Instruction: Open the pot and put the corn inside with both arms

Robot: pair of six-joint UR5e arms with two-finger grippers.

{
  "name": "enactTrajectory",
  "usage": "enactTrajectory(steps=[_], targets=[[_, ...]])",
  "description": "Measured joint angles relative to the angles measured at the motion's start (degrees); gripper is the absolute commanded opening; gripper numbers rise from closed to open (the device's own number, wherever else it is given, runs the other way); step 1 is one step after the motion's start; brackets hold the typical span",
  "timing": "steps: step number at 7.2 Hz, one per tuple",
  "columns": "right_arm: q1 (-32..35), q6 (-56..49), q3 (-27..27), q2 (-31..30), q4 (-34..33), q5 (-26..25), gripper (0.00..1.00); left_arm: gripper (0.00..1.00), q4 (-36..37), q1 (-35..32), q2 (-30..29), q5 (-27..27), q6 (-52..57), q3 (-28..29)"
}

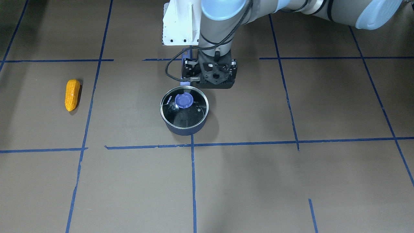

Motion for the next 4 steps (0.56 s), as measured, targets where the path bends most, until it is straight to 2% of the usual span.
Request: enactTrajectory(steps=[2, 4], targets=[[0.0, -0.1, 0.0, 0.0, 0.0, 0.0, 1.00, 1.00, -2.3, 2.6, -2.5, 3.3, -2.5, 4.5], [0.0, -0.1, 0.0, 0.0, 0.0, 0.0, 1.00, 1.00, -7.1, 3.8, -2.9, 4.2, -5.0, 8.6]])
